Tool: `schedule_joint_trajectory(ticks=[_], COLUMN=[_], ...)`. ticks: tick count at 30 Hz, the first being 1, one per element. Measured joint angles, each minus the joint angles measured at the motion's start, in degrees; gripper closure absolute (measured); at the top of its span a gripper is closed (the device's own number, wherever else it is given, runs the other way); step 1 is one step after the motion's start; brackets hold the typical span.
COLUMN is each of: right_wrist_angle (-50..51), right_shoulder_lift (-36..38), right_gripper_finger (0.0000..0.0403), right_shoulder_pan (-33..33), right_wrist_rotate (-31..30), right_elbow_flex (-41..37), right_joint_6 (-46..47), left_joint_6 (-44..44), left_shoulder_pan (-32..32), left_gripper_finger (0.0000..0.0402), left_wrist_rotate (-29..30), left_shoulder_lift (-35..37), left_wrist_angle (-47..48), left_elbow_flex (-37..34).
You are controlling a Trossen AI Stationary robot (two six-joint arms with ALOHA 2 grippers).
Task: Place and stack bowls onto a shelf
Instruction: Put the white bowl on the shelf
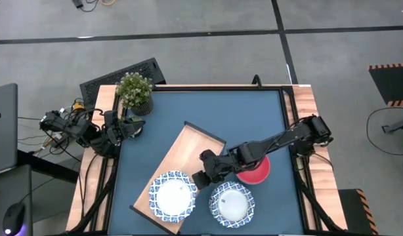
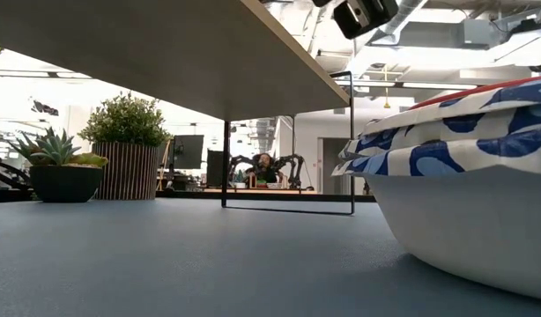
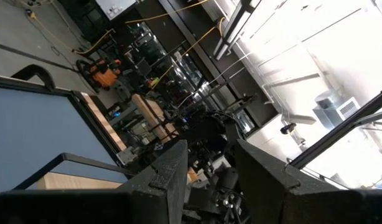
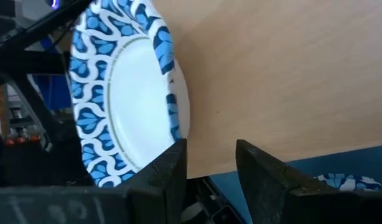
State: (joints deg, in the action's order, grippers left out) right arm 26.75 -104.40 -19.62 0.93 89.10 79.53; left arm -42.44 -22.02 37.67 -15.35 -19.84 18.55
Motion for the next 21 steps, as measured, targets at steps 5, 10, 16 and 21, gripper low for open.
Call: schedule_joint_trajectory(ticks=[5,10,16,21], right_wrist_angle=[-0.41,-0.36,-2.19,-3.23], right_shoulder_lift=[-0.02,-0.02,-0.02,-0.02], right_gripper_finger=[0.0241,0.0241,0.0241,0.0241], right_shoulder_pan=[-0.23,-0.57,-0.55,-0.61], right_wrist_rotate=[-0.27,-0.79,-0.86,-0.88], right_elbow_flex=[0.00,0.00,0.00,0.00], right_joint_6=[0.39,0.61,0.15,-0.44], left_joint_6=[0.00,0.01,0.00,0.02], left_shoulder_pan=[-0.02,-0.01,-0.01,-0.02], left_gripper_finger=[0.0281,0.0281,0.0281,0.0281], left_wrist_rotate=[0.00,-0.32,-0.39,-0.39], left_shoulder_lift=[0.00,0.00,0.00,0.02], left_wrist_angle=[0.02,0.02,0.04,0.04], left_elbow_flex=[0.00,0.00,0.00,0.00])
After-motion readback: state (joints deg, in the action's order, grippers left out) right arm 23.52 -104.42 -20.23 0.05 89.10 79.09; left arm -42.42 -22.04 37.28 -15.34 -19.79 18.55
